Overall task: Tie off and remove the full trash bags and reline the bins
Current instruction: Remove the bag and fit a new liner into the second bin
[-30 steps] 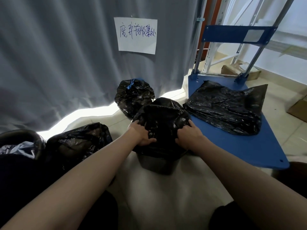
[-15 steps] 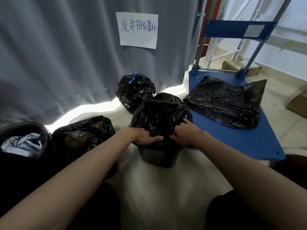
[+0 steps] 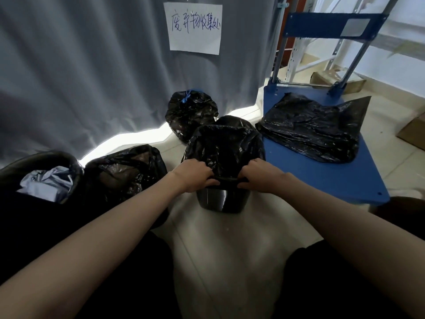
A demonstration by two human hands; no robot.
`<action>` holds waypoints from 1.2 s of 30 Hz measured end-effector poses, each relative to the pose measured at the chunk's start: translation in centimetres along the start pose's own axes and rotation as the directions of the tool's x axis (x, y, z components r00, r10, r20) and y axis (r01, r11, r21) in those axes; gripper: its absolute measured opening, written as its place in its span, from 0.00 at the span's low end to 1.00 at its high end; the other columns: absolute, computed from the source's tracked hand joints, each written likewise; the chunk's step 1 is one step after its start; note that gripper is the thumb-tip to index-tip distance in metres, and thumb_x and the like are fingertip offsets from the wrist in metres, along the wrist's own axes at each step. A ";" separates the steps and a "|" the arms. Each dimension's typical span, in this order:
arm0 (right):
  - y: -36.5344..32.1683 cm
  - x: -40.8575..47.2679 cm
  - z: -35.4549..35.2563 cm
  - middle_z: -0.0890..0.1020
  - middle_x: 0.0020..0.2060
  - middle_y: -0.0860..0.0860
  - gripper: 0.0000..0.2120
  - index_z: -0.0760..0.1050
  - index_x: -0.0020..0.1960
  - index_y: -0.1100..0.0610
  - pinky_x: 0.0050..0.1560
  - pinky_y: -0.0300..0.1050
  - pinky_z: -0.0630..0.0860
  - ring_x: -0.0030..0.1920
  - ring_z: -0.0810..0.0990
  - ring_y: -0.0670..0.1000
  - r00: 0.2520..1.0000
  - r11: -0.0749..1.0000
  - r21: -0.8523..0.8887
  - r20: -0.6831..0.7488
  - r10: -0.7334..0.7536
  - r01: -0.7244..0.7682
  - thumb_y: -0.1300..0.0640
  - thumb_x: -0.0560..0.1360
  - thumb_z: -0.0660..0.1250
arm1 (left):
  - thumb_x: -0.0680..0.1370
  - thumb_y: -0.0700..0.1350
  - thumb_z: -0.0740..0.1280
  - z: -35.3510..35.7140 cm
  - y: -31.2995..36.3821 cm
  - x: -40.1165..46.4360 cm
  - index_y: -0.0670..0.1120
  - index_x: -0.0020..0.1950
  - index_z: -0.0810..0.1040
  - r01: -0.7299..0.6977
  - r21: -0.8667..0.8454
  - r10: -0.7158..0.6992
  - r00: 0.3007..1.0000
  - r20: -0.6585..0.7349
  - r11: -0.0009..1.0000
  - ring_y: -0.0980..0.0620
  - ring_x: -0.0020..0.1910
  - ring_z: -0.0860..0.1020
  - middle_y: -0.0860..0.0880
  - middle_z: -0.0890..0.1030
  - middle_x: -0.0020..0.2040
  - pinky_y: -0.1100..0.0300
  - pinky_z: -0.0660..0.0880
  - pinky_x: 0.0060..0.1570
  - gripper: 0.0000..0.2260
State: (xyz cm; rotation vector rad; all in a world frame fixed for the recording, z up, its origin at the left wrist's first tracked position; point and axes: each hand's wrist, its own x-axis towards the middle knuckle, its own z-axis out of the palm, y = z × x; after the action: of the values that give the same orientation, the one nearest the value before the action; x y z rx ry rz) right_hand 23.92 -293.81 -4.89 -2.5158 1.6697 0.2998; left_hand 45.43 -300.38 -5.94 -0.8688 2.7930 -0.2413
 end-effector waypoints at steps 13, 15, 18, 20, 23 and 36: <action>0.8 -1.1 0.4 0.80 0.50 0.53 0.28 0.83 0.51 0.53 0.53 0.47 0.71 0.56 0.73 0.53 0.947 0.961 0.198 -0.216 0.236 -0.194 0.36 0.79 0.52 | 0.78 0.69 0.49 0.7 -0.4 -0.1 0.48 0.76 0.65 0.235 -0.222 -0.274 0.948 -0.161 0.946 0.48 0.78 0.55 0.48 0.59 0.79 0.51 0.50 0.77 0.35; 0.8 -1.0 0.4 0.77 0.59 0.55 0.25 0.81 0.57 0.55 0.62 0.51 0.70 0.64 0.69 0.56 0.936 0.949 0.213 -0.217 0.278 -0.232 0.41 0.81 0.53 | 0.81 0.63 0.53 1.1 -0.6 0.0 0.44 0.78 0.58 0.350 -0.281 -0.393 0.912 -0.114 0.893 0.43 0.78 0.50 0.44 0.52 0.80 0.49 0.51 0.77 0.32; 0.8 -0.8 0.5 0.72 0.63 0.57 0.20 0.78 0.61 0.58 0.63 0.53 0.71 0.67 0.66 0.57 0.926 0.920 0.258 -0.162 0.342 -0.295 0.46 0.82 0.56 | 0.81 0.53 0.60 1.7 -0.4 0.2 0.40 0.78 0.51 0.456 -0.466 -0.496 0.867 0.041 0.758 0.38 0.78 0.51 0.40 0.45 0.80 0.48 0.54 0.76 0.32; 0.7 -0.7 0.7 0.70 0.63 0.57 0.17 0.76 0.62 0.60 0.60 0.54 0.74 0.67 0.65 0.57 0.919 0.904 0.286 -0.143 0.368 -0.318 0.51 0.81 0.58 | 0.80 0.46 0.63 2.1 0.0 0.4 0.40 0.79 0.47 0.468 -0.616 -0.525 0.845 0.102 0.634 0.39 0.77 0.54 0.41 0.41 0.79 0.50 0.59 0.73 0.34; 0.5 -0.4 0.9 0.67 0.63 0.57 0.13 0.75 0.60 0.62 0.55 0.56 0.76 0.66 0.65 0.58 0.896 0.881 0.312 -0.156 0.417 -0.355 0.57 0.79 0.60 | 0.77 0.40 0.65 2.3 0.2 0.6 0.42 0.80 0.41 0.451 -0.736 -0.563 0.818 0.115 0.505 0.44 0.78 0.54 0.43 0.42 0.80 0.53 0.62 0.69 0.40; 1.6 3.8 0.4 0.72 0.60 0.58 0.16 0.73 0.64 0.62 0.56 0.51 0.72 0.61 0.70 0.59 0.915 0.940 0.132 -0.219 0.338 -0.315 0.60 0.76 0.62 | 0.78 0.50 0.63 0.0 1.2 6.3 0.41 0.75 0.63 0.327 -0.206 -0.344 0.937 -0.056 0.922 0.41 0.76 0.56 0.41 0.56 0.78 0.49 0.53 0.74 0.28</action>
State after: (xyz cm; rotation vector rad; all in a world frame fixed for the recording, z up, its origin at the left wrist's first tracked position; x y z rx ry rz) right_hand 23.85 -297.75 -6.09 -2.2704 2.1440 -0.0623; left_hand 39.70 -303.01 -7.11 -1.4214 2.7671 -0.0598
